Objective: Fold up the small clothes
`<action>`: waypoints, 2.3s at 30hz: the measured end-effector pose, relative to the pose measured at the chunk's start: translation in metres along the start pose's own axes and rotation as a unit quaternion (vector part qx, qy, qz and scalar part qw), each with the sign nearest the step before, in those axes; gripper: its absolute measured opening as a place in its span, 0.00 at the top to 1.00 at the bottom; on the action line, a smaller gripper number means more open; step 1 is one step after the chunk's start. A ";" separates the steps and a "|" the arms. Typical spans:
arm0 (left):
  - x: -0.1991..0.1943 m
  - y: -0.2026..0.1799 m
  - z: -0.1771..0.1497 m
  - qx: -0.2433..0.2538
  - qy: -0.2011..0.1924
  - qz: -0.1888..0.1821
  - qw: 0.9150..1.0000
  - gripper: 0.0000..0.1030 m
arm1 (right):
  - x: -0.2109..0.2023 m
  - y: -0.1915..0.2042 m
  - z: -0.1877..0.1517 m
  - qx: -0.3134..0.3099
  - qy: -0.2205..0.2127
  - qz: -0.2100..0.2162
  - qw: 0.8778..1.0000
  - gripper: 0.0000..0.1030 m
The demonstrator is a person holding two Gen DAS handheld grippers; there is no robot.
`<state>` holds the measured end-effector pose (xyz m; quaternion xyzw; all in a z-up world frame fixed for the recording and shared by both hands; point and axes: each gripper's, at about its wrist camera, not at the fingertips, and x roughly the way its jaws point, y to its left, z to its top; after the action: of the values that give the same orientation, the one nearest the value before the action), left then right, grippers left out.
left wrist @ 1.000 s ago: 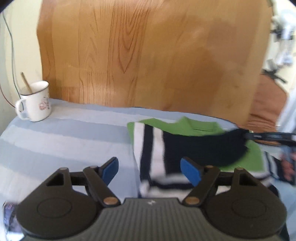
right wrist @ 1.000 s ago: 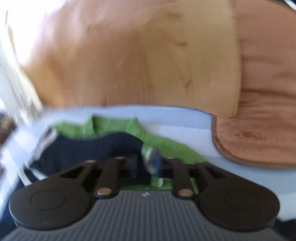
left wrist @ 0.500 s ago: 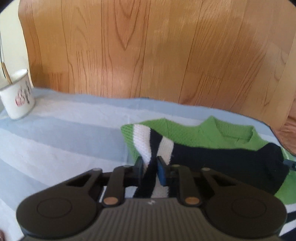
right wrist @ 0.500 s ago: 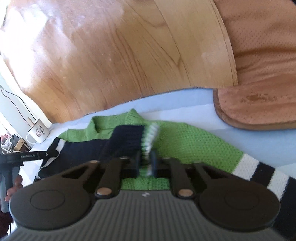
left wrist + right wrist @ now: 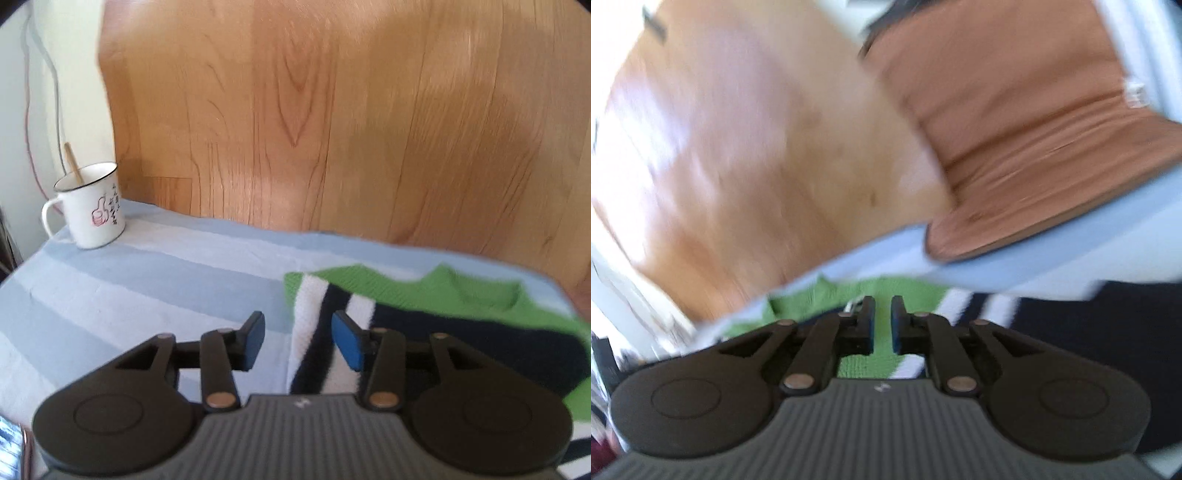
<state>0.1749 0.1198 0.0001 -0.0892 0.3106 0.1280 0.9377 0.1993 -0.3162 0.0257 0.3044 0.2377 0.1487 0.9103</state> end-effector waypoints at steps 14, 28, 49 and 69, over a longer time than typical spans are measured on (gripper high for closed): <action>0.000 -0.098 -0.045 0.116 0.026 -0.048 0.992 0.49 | -0.131 -0.113 -0.036 0.206 -0.102 -0.161 0.960 0.58; 0.002 -0.097 -0.049 0.123 0.007 -0.033 0.992 0.44 | -0.091 -0.118 -0.012 0.198 -0.165 -0.188 0.948 0.59; -0.022 -0.055 -0.024 0.022 -0.032 -0.137 0.990 0.40 | -0.019 0.028 0.042 -0.017 -0.168 -0.127 0.978 0.90; 0.016 0.041 0.015 -0.115 0.017 -0.188 0.975 0.38 | 0.196 0.222 -0.098 -0.329 0.219 0.144 0.907 0.80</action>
<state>0.1840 0.1656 -0.0015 -0.2550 0.2872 -0.0171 0.9232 0.2859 -0.0167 0.0284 -0.0217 0.3226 0.4110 0.8524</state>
